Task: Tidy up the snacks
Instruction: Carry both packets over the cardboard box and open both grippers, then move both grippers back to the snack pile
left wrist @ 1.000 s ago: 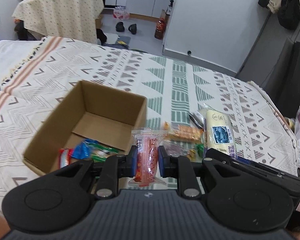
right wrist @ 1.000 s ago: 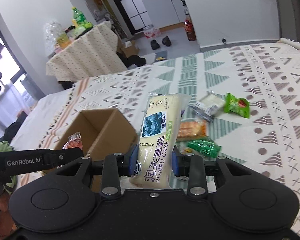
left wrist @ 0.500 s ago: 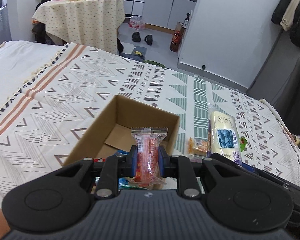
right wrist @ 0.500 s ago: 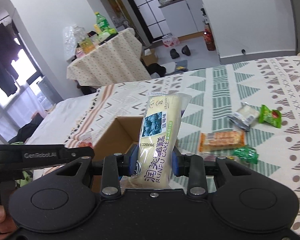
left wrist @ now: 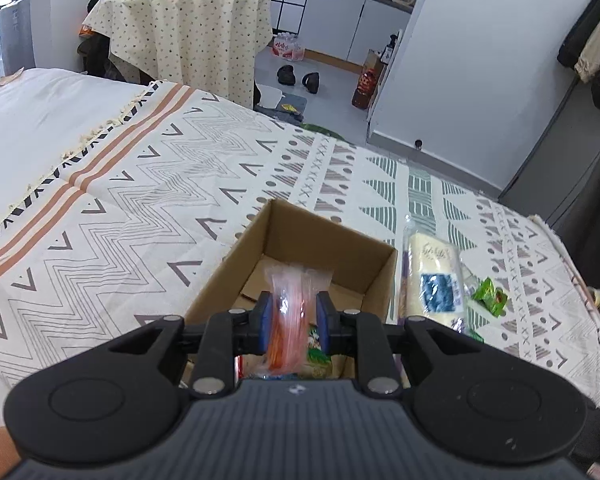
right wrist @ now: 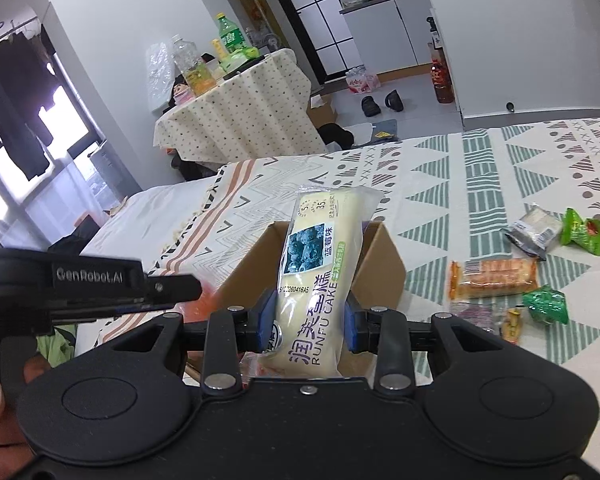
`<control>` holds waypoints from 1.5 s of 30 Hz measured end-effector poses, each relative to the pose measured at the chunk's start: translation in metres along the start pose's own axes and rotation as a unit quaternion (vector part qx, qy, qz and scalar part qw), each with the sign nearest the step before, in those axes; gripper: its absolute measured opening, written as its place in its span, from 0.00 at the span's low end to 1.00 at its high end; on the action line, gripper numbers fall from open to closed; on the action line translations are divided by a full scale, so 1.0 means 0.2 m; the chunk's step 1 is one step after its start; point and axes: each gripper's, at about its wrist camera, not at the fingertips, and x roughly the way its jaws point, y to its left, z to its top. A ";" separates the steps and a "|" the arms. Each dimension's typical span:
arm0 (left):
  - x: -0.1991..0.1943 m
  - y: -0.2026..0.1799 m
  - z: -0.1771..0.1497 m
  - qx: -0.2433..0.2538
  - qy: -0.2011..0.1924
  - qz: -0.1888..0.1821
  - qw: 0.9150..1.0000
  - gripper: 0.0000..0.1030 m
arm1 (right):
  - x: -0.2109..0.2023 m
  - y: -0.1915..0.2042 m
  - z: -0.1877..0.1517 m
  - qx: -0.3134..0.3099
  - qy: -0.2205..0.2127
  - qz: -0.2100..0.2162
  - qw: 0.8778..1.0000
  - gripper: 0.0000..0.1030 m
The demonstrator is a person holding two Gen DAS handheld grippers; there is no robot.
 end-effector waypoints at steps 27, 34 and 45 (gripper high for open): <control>0.05 0.06 0.01 0.003 0.040 0.016 0.999 0.82 | -0.05 -0.17 0.04 0.017 0.021 -0.043 0.999 0.74; 0.05 -0.08 -0.02 0.022 0.040 -0.002 0.999 0.82 | -0.13 -0.33 0.04 0.040 0.024 -0.062 0.997 0.77; 0.08 -0.32 -0.08 0.044 0.030 -0.034 0.998 0.82 | -0.24 -0.54 0.01 0.074 0.023 -0.075 0.994 0.78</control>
